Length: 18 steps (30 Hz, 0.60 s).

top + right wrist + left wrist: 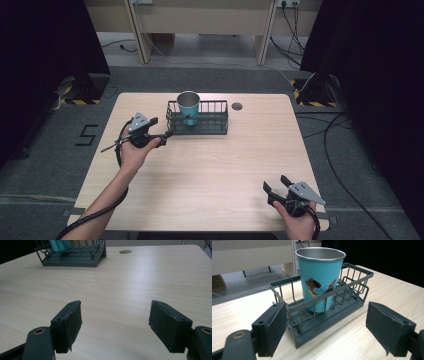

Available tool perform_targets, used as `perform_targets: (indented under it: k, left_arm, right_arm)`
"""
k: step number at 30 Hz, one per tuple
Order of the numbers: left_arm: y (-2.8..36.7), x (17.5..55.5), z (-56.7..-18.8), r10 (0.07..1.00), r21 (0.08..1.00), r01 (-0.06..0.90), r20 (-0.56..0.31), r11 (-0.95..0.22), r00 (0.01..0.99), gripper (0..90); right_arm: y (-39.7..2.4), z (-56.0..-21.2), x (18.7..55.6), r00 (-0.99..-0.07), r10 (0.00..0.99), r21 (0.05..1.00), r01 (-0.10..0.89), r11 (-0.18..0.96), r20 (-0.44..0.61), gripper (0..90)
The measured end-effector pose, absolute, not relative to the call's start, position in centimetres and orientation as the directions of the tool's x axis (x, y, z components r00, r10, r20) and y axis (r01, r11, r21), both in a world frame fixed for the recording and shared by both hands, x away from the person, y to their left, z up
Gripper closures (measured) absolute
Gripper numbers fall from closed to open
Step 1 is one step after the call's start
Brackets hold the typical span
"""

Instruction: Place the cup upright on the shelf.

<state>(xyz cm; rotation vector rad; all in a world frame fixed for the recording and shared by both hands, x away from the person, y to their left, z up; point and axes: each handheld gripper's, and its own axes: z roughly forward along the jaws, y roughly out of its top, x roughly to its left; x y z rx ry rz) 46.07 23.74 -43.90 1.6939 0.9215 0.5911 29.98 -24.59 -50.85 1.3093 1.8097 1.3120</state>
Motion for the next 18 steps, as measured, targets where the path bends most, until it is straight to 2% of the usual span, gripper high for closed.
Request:
perform_targets:
  k: [18]
  left_arm:
    - [26.0, 43.1, -45.0, 0.830, 0.946, 0.298, -0.065, -0.125, 0.553, 16.8]
  right_arm:
    - [-24.5, -50.9, 29.9, -0.377, 0.919, 0.919, 0.391, 0.049, 0.111, 26.9]
